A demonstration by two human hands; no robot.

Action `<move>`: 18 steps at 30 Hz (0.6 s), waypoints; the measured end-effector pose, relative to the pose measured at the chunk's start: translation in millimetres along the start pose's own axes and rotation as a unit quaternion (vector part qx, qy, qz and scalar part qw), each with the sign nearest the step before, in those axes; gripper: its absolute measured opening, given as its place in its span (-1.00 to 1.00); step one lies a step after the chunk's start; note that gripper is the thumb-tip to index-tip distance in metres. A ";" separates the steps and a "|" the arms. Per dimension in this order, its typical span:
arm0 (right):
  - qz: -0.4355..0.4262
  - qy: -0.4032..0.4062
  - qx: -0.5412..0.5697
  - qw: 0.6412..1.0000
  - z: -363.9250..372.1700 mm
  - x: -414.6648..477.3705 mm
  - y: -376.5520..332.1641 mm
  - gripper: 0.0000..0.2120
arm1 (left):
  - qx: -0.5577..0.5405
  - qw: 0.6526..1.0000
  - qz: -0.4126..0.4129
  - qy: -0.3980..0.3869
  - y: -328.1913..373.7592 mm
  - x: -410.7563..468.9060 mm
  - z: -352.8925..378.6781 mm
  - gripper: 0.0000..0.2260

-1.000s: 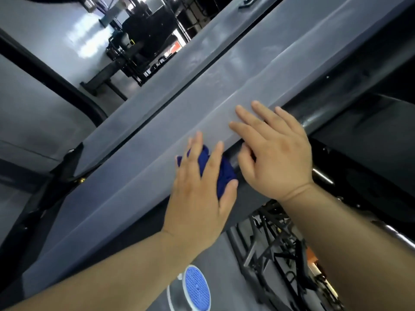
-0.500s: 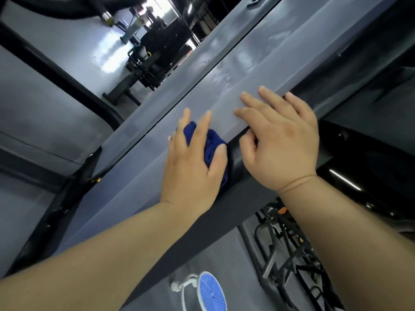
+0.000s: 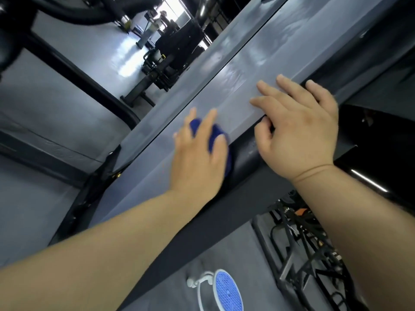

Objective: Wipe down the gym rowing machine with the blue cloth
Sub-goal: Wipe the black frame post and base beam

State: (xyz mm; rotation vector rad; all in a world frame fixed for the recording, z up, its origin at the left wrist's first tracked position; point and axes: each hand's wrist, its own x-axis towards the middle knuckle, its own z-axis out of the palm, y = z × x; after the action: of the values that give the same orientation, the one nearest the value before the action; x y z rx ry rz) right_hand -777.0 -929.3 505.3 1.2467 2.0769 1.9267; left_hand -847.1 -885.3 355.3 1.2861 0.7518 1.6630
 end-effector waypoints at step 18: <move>0.086 -0.021 0.004 0.996 10.6 -39.0 -67.1 -0.64 | 0.045 0.993 0.104 -0.043 -60.7 -38.7 -18.2 -0.56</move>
State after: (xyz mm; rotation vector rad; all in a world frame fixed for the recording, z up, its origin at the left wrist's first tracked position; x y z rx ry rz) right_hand -779.3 -936.2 427.3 1.5000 2.0207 1.9416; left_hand -844.8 -893.1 281.5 1.5336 0.6657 1.7415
